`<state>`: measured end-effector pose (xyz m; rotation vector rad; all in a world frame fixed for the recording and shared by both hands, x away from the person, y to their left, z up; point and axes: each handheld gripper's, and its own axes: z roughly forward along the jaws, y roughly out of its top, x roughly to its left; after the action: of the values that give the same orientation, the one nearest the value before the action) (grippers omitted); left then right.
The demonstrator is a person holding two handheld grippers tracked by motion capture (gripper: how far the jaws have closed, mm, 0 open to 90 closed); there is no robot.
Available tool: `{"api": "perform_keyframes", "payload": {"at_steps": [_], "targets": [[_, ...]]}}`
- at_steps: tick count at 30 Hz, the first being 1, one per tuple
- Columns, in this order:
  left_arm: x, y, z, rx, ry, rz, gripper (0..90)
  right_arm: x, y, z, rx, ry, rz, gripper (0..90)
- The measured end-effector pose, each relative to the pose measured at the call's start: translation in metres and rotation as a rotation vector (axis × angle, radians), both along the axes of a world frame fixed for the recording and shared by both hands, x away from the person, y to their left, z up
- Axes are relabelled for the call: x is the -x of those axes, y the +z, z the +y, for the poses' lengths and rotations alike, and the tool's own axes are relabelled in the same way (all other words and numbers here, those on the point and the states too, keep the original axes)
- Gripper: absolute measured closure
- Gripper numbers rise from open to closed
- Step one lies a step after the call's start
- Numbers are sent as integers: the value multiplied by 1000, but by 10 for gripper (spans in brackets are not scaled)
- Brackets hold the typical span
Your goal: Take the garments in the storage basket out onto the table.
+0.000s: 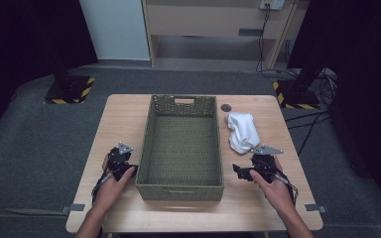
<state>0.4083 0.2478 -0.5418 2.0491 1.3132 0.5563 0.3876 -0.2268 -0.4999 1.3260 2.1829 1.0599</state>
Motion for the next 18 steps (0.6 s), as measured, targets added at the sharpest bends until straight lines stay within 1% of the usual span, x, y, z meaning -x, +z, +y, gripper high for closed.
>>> {"api": "perform_keyframes", "payload": {"at_steps": [14,18], "targets": [[0,0,0,0,0,0,0,12,-17,6,5,25,44,27],[0,0,0,0,0,0,0,15,-23,9,22,38,54,27]]}}
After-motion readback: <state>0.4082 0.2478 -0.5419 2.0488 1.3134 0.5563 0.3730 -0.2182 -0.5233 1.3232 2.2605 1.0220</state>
